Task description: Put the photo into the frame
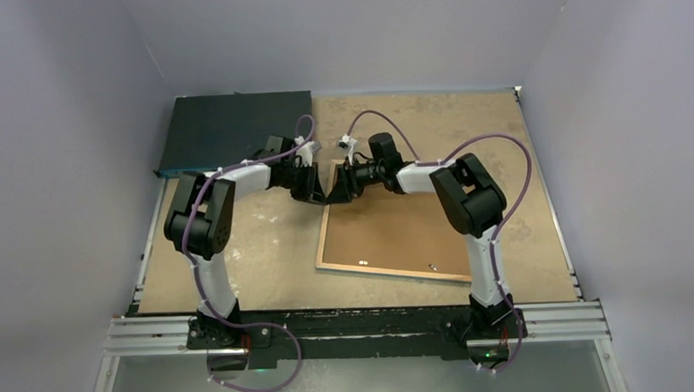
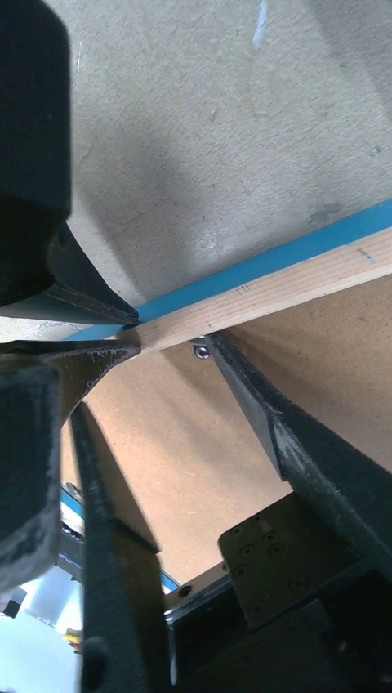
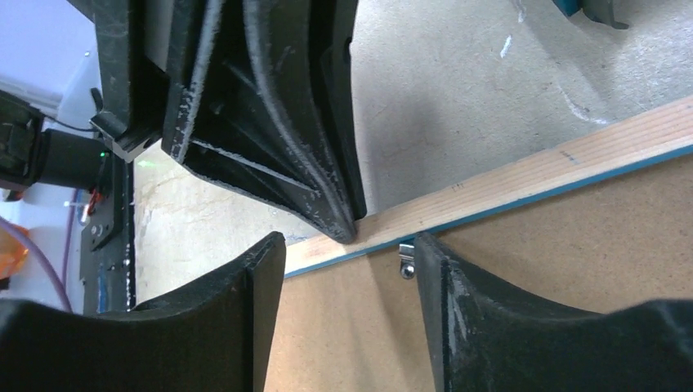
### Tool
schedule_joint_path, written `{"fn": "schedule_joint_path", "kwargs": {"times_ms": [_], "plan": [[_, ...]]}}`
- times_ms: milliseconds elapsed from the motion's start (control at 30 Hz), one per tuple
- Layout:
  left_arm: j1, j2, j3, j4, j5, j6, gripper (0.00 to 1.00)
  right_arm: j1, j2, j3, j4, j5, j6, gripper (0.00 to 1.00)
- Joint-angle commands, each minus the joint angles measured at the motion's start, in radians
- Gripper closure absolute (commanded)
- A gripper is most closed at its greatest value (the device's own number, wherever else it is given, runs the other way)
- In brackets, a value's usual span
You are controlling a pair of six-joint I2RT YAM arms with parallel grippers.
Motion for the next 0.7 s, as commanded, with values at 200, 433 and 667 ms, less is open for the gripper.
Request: {"fn": "schedule_joint_path", "kwargs": {"times_ms": [200, 433, 667], "plan": [[0.037, -0.023, 0.272, -0.273, -0.007, 0.161, 0.83, 0.047, -0.374, -0.122, -0.068, 0.357, -0.085, 0.34], [0.015, -0.161, 0.141, -0.380, -0.020, 0.328, 0.73, -0.058, -0.509, -0.240, -0.195, 0.667, -0.024, 0.30], [-0.228, -0.416, -0.073, -0.330, -0.291, 0.566, 0.69, -0.203, -0.284, 0.060, -0.289, 0.730, 0.005, 0.20]]}}
